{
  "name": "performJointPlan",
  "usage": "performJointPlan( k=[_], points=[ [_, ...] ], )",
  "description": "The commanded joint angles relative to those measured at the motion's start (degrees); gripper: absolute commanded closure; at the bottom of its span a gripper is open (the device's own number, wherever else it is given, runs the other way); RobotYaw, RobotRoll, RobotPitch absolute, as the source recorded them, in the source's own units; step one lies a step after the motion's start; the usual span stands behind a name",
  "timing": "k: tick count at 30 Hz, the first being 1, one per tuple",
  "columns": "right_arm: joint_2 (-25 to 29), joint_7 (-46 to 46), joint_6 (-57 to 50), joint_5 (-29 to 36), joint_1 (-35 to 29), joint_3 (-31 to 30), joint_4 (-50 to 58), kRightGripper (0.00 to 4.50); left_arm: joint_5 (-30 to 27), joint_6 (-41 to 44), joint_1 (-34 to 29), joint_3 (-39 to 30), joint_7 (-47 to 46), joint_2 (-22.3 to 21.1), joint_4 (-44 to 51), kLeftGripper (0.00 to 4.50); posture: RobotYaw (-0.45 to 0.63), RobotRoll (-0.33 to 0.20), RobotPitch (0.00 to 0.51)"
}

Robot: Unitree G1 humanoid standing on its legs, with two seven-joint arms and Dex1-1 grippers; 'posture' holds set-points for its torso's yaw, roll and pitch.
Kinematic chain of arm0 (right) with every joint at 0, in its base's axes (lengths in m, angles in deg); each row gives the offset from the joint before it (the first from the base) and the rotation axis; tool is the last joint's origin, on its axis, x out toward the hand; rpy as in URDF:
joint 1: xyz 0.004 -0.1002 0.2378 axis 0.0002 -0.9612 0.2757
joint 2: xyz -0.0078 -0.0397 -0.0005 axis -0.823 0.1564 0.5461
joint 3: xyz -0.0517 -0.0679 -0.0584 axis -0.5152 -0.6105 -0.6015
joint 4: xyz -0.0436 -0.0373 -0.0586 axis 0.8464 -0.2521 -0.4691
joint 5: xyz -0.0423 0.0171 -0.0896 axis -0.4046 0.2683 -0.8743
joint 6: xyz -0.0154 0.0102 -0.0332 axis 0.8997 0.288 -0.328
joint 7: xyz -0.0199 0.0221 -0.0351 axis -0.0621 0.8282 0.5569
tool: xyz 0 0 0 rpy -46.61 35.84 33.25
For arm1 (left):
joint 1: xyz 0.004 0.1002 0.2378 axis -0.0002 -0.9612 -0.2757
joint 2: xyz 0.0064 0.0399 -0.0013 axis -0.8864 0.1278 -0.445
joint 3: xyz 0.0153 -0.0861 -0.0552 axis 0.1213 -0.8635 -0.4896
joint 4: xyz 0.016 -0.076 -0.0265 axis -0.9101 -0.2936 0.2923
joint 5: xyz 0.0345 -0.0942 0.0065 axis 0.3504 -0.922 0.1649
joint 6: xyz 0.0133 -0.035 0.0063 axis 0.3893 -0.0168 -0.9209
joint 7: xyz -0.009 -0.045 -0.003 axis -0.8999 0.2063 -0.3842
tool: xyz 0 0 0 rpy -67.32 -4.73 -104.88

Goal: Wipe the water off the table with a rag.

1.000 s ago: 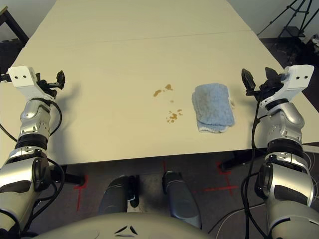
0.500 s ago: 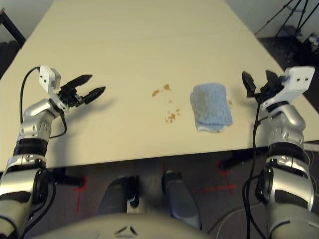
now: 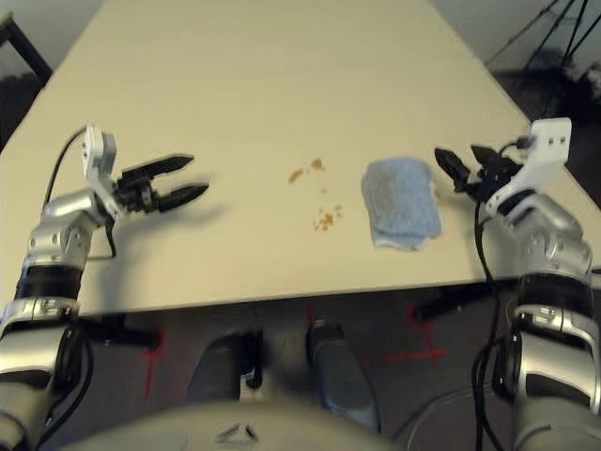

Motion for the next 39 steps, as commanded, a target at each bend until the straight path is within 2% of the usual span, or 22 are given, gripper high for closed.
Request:
performJointPlan(
  k=[1,14,25,28,37,39],
  points=[
    [-0.23,-1.64,-5.55,0.59,-1.81,-1.30,4.98,0.03,1.15,-0.85,-0.09,0.81,-0.24,0.26,-0.41,0.00,-0.27,0.000,0.139],
    [-3.44,-4.40,-6.66,-3.20,-4.55,-5.69,7.80,0.03,0.95,-0.52,-0.29,1.22,-0.32,0.27,0.31,0.00,-0.27,0.000,0.142],
    [-5.41,-4.06,-10.15,-5.06,-9.52,-11.92,15.30,0.03,0.86,-0.25,-0.09,1.36,-0.23,0.15,0.24,0.00,-0.27,0.000,0.144],
    [-5.39,-4.58,-9.67,-6.17,-9.68,-12.11,15.03,0.67,0.75,-0.08,-0.18,1.40,-0.15,0.16,0.40,0.00,-0.27,0.000,0.145],
    [-4.96,-5.59,-8.17,-8.00,-8.26,-12.05,13.62,4.01,0.67,0.01,-0.11,1.55,-0.22,0.26,0.55,0.00,-0.27,0.000,0.147],
    [-5.04,-5.83,-7.81,-8.08,-8.10,-11.76,13.96,4.29,0.65,0.03,-0.11,1.56,-0.25,0.28,0.58,0.00,-0.27,0.000,0.148]
  ],
)
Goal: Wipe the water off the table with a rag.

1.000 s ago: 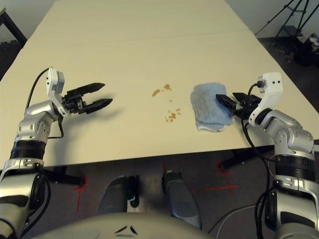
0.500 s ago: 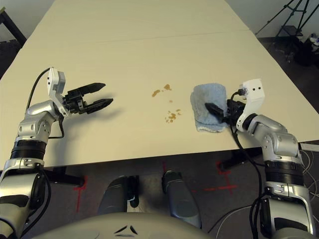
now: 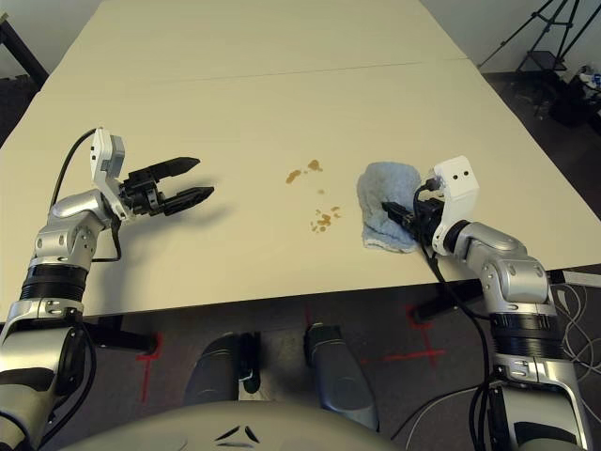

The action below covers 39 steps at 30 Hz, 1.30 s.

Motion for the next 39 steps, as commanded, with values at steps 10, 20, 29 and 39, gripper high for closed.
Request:
performJointPlan(
  k=[10,20,29,39],
  points=[
    [-2.19,-3.02,-6.98,-0.41,-2.71,-4.45,5.90,4.29,0.81,-0.10,-0.05,0.71,0.18,0.04,0.10,0.00,-0.28,0.000,0.148],
    [-7.44,-4.49,-11.49,-0.10,-3.89,-9.23,11.62,4.30,0.81,-0.34,-0.26,0.67,0.10,-0.03,0.02,0.00,-0.27,0.000,0.144],
    [-9.99,-3.16,-16.35,1.99,-4.90,-14.23,17.31,4.30,0.79,-0.44,-0.47,0.72,0.11,-0.02,0.06,0.00,-0.26,0.000,0.143],
    [-12.27,-3.08,-19.64,3.86,-5.42,-18.42,21.26,4.30,0.63,-0.20,-0.98,0.82,0.35,-0.10,0.60,0.00,-0.26,0.000,0.147]
  ],
)
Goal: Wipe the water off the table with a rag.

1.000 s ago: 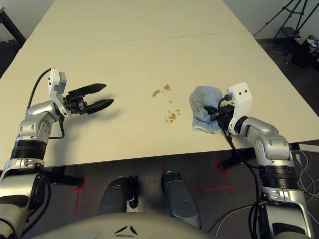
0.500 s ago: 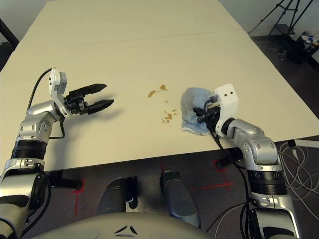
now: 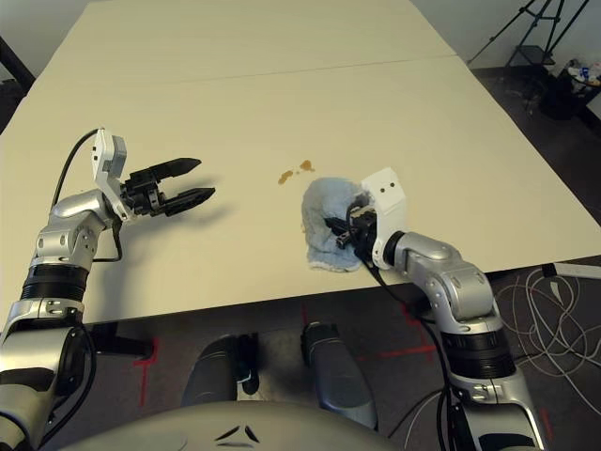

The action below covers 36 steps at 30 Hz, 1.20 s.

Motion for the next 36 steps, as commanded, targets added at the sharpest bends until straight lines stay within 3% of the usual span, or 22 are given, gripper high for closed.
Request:
performJointPlan(
  k=[1,13,28,36],
  points=[
    [-1.30,1.81,-3.89,2.02,-2.08,-5.75,-0.31,4.30,0.61,-0.01,-1.06,0.44,0.35,-0.09,0.66,0.00,-0.26,0.000,0.147],
    [1.64,1.50,-3.64,1.23,1.08,-1.80,-3.03,4.30,0.37,0.21,-1.91,0.52,0.06,0.19,1.42,0.00,-0.26,0.000,0.150],
    [13.69,3.44,3.34,-0.65,9.48,6.28,-18.24,4.30,0.55,1.12,-1.48,1.05,1.96,-0.61,0.96,0.00,-0.26,0.000,0.153],
    [10.93,-3.11,14.03,-2.20,16.49,13.23,-28.60,4.30,0.72,1.00,-1.31,0.92,2.13,-0.71,0.72,0.00,-0.26,0.000,0.156]
  ],
)
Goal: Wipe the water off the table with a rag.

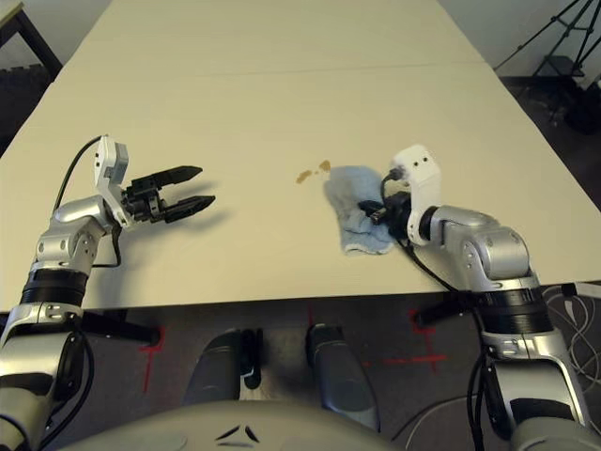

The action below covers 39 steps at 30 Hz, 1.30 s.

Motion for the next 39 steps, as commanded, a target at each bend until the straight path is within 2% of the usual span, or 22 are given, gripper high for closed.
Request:
performJointPlan(
  k=[1,20,27,39],
  points=[
    [-1.52,-2.75,4.10,-0.76,2.79,3.44,-3.22,4.30,0.74,0.27,0.20,0.62,0.41,-0.39,0.41,0.00,-0.26,0.000,0.156],
    [-16.69,-3.11,10.61,-6.15,10.68,-2.11,-21.72,4.31,0.99,0.38,-0.12,0.47,0.97,-2.13,0.41,0.00,-0.24,0.000,0.147],
    [-22.41,1.35,6.72,-6.87,9.04,-8.67,-16.03,4.31,0.76,0.60,-0.56,0.46,0.90,-2.19,1.00,0.00,-0.23,0.000,0.143],
    [-27.32,6.62,1.42,-7.19,5.48,-18.23,-7.12,4.31,0.56,0.83,-0.92,0.31,0.81,-2.25,1.58,0.00,-0.23,0.000,0.143]
  ],
)
